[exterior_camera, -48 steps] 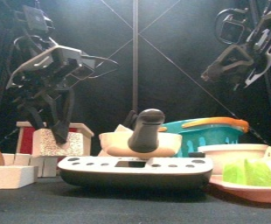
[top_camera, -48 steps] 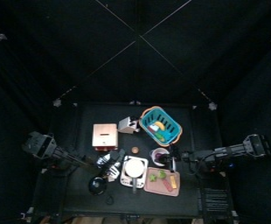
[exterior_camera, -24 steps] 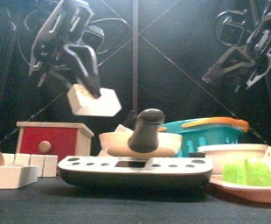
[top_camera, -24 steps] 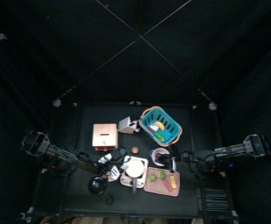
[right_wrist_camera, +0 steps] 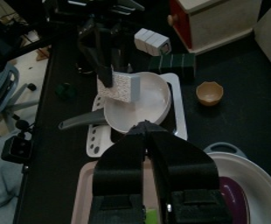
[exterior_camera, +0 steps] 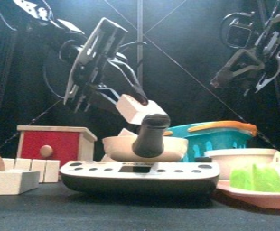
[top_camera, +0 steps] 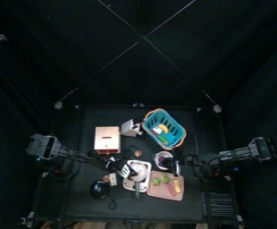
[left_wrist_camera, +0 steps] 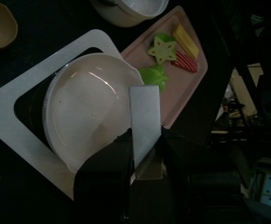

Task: Place rice in pan

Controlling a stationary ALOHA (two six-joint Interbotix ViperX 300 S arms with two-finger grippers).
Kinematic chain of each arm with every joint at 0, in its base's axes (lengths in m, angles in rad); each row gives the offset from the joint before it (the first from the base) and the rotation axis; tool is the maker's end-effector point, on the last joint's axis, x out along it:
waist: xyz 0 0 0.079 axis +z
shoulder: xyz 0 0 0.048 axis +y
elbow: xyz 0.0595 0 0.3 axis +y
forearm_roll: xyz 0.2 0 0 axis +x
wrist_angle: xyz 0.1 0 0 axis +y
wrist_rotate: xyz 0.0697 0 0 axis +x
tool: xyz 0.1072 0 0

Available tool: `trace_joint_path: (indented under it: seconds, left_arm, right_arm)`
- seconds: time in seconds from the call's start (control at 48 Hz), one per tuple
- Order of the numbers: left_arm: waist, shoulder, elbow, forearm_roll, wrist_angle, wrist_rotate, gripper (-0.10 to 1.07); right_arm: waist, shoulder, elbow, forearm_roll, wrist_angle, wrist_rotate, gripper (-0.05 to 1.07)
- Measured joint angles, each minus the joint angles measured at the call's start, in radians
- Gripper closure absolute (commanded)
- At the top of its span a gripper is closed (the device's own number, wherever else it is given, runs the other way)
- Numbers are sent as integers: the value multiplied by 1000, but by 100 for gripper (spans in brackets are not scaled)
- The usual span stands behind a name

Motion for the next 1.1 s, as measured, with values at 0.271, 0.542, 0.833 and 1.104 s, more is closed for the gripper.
trace_joint_path:
  seconds: [0.271,0.542,0.833,1.104]
  left_arm:
    - [18,43,-6,-21,-29,2,42]
    - [23,52,-6,-35,-31,3,29]
    - [25,61,-6,-41,-29,6,25]
    - [25,67,-8,-41,-28,6,25]
  right_arm:
    - [-2,0,0,-2,6,0,101]
    - [0,0,0,-3,6,-2,101]
    - [-2,0,0,-3,8,-2,101]
    - [-2,0,0,-3,8,-2,101]
